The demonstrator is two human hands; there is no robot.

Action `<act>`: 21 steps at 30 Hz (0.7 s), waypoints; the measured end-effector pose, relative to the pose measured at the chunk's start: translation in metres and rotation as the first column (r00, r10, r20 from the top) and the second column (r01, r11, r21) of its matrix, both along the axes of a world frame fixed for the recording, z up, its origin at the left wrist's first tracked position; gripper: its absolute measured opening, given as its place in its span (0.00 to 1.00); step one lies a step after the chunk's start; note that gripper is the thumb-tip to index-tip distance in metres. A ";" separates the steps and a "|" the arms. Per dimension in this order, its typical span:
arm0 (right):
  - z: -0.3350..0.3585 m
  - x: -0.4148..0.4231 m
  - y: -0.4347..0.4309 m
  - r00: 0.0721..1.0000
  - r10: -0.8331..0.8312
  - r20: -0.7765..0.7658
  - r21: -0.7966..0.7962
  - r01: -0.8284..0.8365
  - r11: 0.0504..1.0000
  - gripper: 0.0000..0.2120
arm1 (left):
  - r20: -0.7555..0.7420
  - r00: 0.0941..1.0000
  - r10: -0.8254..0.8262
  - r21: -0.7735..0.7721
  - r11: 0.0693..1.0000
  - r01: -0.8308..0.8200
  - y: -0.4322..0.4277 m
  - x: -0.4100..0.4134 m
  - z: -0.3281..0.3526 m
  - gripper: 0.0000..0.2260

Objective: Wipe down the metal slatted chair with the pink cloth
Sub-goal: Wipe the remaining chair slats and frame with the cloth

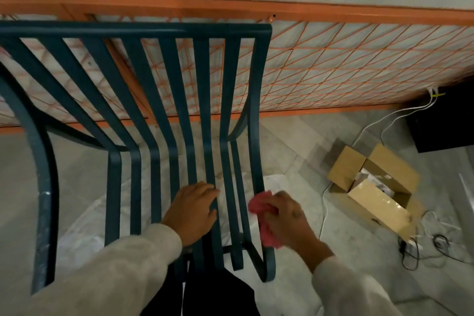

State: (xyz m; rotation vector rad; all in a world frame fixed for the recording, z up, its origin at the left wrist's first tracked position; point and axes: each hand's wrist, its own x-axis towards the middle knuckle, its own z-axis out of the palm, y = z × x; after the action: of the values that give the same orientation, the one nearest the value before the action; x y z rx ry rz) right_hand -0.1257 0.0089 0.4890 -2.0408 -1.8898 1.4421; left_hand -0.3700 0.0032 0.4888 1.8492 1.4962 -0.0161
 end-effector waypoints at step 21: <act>0.011 0.000 -0.186 0.968 -0.184 0.173 -0.042 0.194 0.980 0.24 | 0.035 0.985 0.167 -0.121 0.979 -0.162 -0.157 -0.069 0.033 0.17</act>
State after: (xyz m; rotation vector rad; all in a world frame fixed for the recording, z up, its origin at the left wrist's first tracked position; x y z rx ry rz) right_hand -0.1253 -0.1773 0.5004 -2.3645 -1.6660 1.3347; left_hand -0.4394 -0.1540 0.5220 1.6182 1.5782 0.0160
